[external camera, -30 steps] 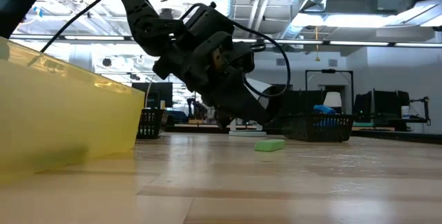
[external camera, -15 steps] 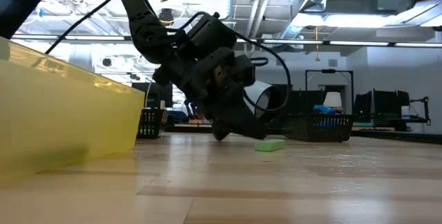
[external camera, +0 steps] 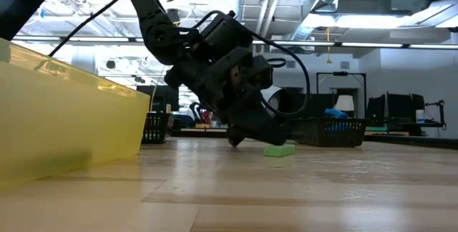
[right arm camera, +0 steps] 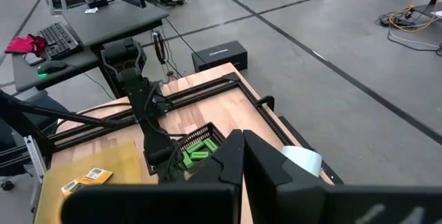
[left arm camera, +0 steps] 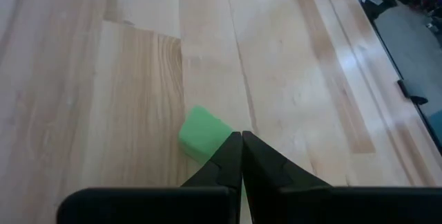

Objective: Pick & Place School Supplies
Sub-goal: Put the green eraser into the left black bin

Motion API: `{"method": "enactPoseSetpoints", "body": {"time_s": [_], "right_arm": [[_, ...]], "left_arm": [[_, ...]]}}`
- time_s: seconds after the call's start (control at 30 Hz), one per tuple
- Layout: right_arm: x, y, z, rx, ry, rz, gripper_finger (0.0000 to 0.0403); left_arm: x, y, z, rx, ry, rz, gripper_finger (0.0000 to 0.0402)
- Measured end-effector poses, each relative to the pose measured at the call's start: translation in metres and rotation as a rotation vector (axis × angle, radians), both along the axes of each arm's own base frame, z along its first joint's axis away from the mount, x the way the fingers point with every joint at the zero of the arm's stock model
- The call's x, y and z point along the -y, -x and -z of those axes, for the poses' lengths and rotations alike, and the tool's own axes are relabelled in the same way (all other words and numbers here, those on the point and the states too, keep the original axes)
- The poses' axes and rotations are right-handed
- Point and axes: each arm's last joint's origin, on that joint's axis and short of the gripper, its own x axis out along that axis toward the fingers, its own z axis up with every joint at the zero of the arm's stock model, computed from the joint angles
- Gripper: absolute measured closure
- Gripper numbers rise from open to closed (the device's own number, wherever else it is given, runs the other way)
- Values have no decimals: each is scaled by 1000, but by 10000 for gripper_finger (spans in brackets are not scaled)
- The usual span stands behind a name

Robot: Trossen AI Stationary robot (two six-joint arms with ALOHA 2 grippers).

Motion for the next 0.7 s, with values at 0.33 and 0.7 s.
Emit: {"method": "enactPoseSetpoints", "body": {"time_s": [0.33,0.7], "right_arm": [[0,1,3,-31,-7,-1,403],[0,1,3,-35,-7,-1,403]], "left_arm": [[-10,2,0,-25,0,-35,401],[-16,4,1,-44,-13,-33,401]]}}
